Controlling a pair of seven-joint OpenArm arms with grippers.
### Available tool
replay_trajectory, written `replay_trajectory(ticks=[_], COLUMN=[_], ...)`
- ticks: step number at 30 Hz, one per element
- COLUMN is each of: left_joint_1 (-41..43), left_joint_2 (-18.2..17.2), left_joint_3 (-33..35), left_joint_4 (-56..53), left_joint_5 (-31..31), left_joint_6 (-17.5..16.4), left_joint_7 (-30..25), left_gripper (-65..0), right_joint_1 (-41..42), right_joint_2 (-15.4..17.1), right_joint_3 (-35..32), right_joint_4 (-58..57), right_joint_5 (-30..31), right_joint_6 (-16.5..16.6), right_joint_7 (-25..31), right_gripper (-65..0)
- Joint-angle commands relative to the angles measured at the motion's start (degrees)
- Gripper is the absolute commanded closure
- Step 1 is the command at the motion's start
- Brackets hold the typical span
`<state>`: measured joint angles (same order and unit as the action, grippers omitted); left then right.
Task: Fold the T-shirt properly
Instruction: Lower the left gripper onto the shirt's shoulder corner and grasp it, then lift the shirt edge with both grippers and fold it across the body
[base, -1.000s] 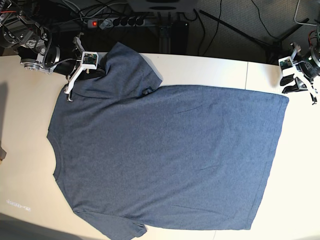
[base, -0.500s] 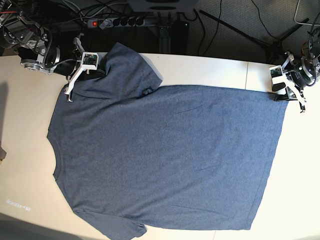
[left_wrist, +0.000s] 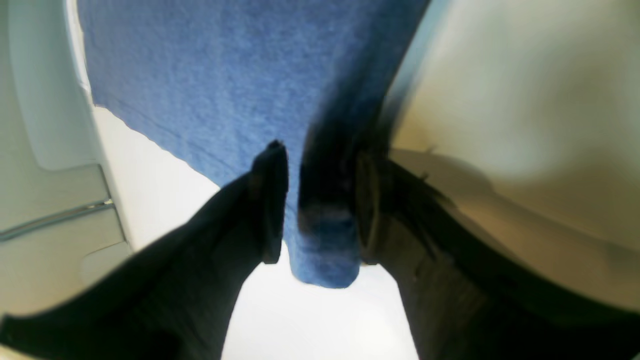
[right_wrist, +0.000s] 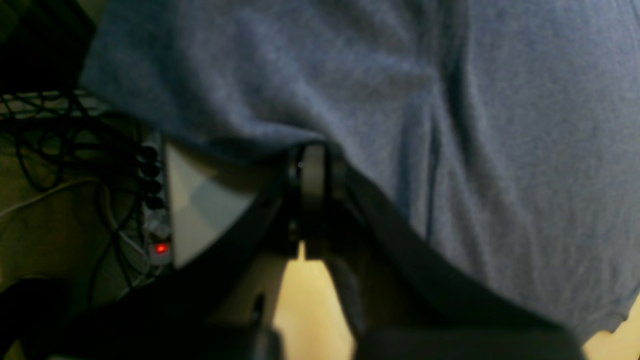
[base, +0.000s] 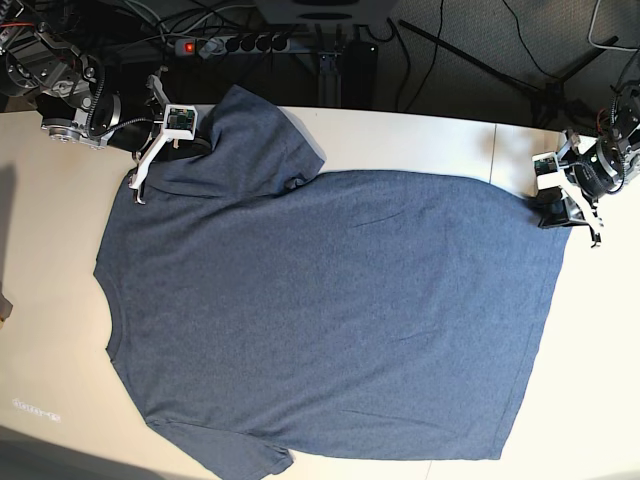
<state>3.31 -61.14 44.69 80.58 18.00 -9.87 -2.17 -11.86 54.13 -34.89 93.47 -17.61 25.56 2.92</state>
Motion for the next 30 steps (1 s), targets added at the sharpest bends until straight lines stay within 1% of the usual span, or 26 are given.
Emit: replay_trajectory(ticks=[1, 2, 6, 8, 11, 12, 14, 16, 19, 22, 25, 27, 30], left_joint_1=[-0.5, -1.2, -2.5, -2.5, -2.5, -2.5, -2.5, -2.5, -2.5, -2.5, -2.5, -2.5, -2.3], left_joint_2=[-0.7, -0.5, 0.4, 0.7, 0.7, 0.7, 0.7, 0.9, 0.9, 0.9, 0.9, 0.8, 0.8], left_joint_3=[1.4, 2.4, 4.8, 4.8, 4.8, 4.8, 4.8, 4.8, 4.2, 2.5, -1.6, -5.3, -10.4], left_joint_4=[-1.3, -1.9, -3.4, -3.7, -3.6, -3.5, -3.1, -2.8, -2.6, -1.8, -0.2, 1.0, 2.5], left_joint_5=[0.7, 0.7, 0.6, 0.1, -0.3, -0.3, -0.4, -0.3, -0.5, -0.6, -1.8, -5.2, -10.3], left_joint_6=[-4.7, -5.8, -5.7, -5.0, -2.1, -0.7, 3.0, 5.3, 5.2, 3.0, 0.4, -2.8, -9.5], left_joint_7=[1.5, 1.0, 0.7, 0.7, 0.6, 0.7, 0.7, 1.1, 1.6, 1.9, 3.3, 4.9, 5.7], left_gripper=[-26.0, -22.9, -1.1, 0.0, 0.0, 0.0, 0.0, 0.0, 0.0, 0.0, 0.0, 0.0, 0.0], right_joint_1=[-0.2, -0.2, -0.2, -0.2, -0.2, -0.2, -0.3, -0.2, -0.2, -0.2, -0.3, -0.3, -0.3], right_joint_2=[0.9, 0.9, 1.0, 1.0, 1.0, 1.0, 0.9, 0.9, 0.9, 1.0, 0.9, 0.9, 1.0], right_joint_3=[-0.1, -0.1, -0.1, -0.1, -0.1, -0.1, -0.1, -0.1, -0.1, 0.2, 1.0, 1.9, 4.9], right_joint_4=[-0.8, -0.8, -0.8, -0.8, -0.8, -0.8, -0.8, -0.8, -0.8, -0.8, 0.2, 1.6, 3.9], right_joint_5=[-2.3, -2.3, -2.3, -1.1, 2.5, 3.7, 5.2, 5.2, 5.2, 5.8, 9.0, 9.7, 13.0], right_joint_6=[-0.2, -0.2, -0.2, -0.2, -0.2, -0.2, -0.2, -0.2, -0.2, -0.2, -0.2, 0.0, 0.0], right_joint_7=[-5.1, -5.1, -5.1, -5.1, -5.1, -5.1, -5.1, -5.1, -6.3, -6.6, -6.6, -7.5, -10.4], right_gripper=[0.0, 0.0, 0.0, 0.0, 0.0, 0.0, 0.0, 0.0, 0.0, 0.0, 0.0, 0.0, 0.0])
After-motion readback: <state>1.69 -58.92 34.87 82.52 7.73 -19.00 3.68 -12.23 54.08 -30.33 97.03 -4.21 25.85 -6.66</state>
